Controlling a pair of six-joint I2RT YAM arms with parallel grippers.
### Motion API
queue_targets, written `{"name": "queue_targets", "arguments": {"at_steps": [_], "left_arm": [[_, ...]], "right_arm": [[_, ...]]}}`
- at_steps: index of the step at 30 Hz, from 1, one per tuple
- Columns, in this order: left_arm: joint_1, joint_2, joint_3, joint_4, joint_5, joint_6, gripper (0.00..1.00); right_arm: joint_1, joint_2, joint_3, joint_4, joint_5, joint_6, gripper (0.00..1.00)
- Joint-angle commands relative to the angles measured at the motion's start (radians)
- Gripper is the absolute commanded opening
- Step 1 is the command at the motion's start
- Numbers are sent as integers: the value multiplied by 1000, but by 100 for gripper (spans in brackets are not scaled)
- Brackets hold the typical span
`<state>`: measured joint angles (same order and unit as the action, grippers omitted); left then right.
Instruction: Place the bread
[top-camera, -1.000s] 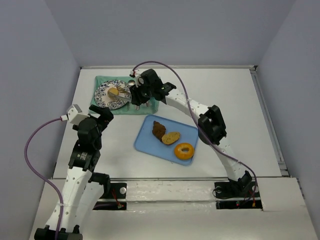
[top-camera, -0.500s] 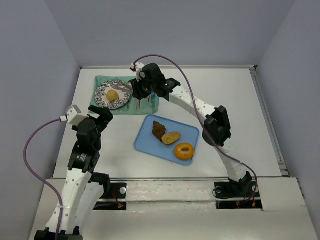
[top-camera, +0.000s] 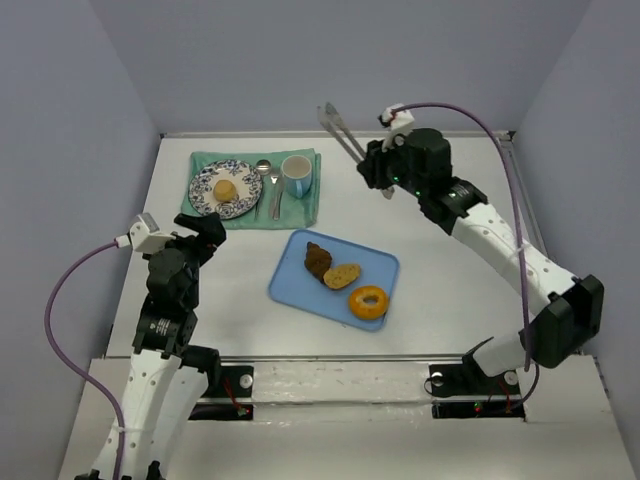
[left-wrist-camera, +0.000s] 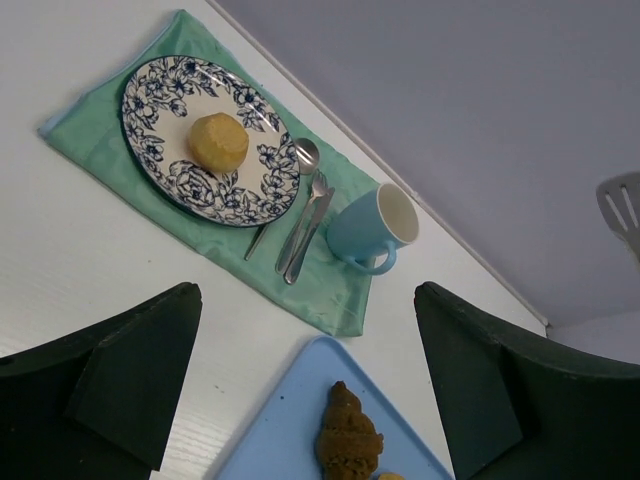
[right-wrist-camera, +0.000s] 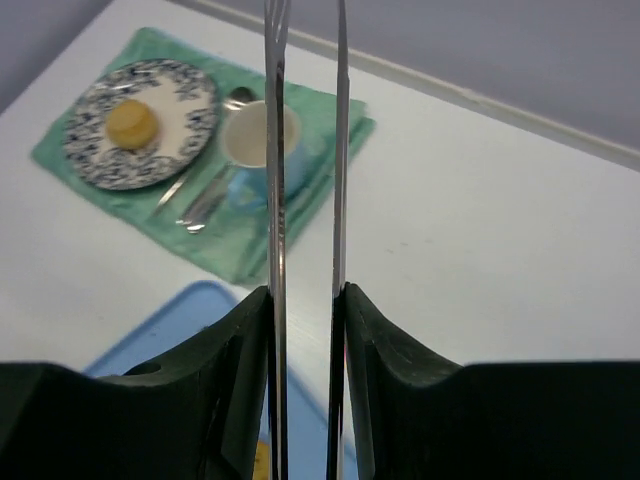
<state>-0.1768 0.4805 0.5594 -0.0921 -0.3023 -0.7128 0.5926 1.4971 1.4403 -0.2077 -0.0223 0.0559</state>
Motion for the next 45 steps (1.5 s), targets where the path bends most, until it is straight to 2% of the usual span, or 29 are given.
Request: {"name": "queue_targets", "arguments": {"at_steps": [1,3,8,11,20,23,24,25,28,31,34,39,41,45], "left_arm": [[-1,10,-23,74,38,36,99],[-1,15,-26,77,37,47,99],[-1,10,-36,86,34,58,99],[-1,13,-44,86,32,61,99],[-1,30,-53,114,54,79,99],[-1,33,-52,117,69,84,99],[-1,32,-53,115,68,84,99],[-1,30,-53,114,68,84,99],[-1,26,-55,115,71,81,99],[-1,23,-53,114,71,79,99],[-1,26,-50,112,63,81,99],[-1,32,-49,98,-1,79,99],[-1,44,-44,94,-29,76,99],[-1,59,-26,65,-43,75,99]], "right_arm": [[-178,-118,-272,165,-63,-45,38],[-281,-136,-320,172,-163,-120,37],[-395,-95,-434,180,-301,-301,38],[-485,-12,-420,189,-457,-231,41],[-496,153,-437,189,-498,-310,55],[-496,166,-448,188,-527,-329,73],[-496,170,-446,182,-525,-329,89],[-496,169,-445,180,-519,-320,98],[-496,114,-449,180,-467,-289,100],[-496,2,-477,195,-348,-246,100],[-496,-108,-512,243,-155,-121,100],[-496,-406,-609,222,167,148,100],[-496,-539,-694,214,203,249,100],[-496,-705,-804,174,217,389,100]]}}
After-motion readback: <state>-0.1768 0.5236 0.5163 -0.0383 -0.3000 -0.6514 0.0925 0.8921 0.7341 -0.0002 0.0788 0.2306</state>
